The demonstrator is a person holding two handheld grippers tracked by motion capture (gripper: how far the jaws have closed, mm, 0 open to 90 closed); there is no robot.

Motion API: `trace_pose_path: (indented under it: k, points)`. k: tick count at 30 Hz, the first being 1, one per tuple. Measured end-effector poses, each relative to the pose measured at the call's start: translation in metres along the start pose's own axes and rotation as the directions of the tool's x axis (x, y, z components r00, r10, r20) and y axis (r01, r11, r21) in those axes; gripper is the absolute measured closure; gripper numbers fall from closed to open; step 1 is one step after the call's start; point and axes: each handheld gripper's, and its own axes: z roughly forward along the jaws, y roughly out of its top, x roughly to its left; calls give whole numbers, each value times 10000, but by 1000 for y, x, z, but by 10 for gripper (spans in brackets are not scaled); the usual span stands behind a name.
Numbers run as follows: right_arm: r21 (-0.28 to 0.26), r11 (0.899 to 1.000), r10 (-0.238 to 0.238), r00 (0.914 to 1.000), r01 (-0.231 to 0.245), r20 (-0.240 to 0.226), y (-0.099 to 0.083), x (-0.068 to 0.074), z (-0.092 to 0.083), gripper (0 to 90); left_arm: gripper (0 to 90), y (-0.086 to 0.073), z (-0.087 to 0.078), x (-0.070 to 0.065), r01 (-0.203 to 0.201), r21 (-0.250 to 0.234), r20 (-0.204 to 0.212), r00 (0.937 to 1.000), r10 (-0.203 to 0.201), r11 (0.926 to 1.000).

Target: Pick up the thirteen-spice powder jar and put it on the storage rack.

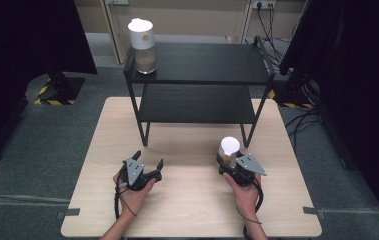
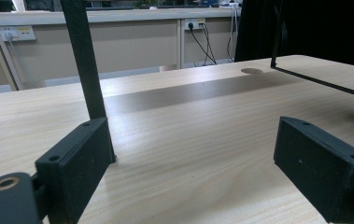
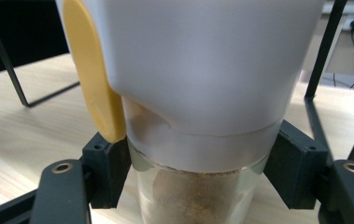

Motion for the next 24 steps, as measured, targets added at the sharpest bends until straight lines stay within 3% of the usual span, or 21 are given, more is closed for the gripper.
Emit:
trace_pose_path:
  k: [10, 24]
  points:
    - [-853, 9963, -37, 9999, 46, 106, 20, 0, -17, 309, 111, 0, 0, -1, -27, 15, -15, 10000, 27, 10000]
    - [-1567, 9876, -64, 9997, 98, 221, 50, -2, -23, 309, 111, 1, 0, 0, 35, 36, -23, 10000, -35, 10000]
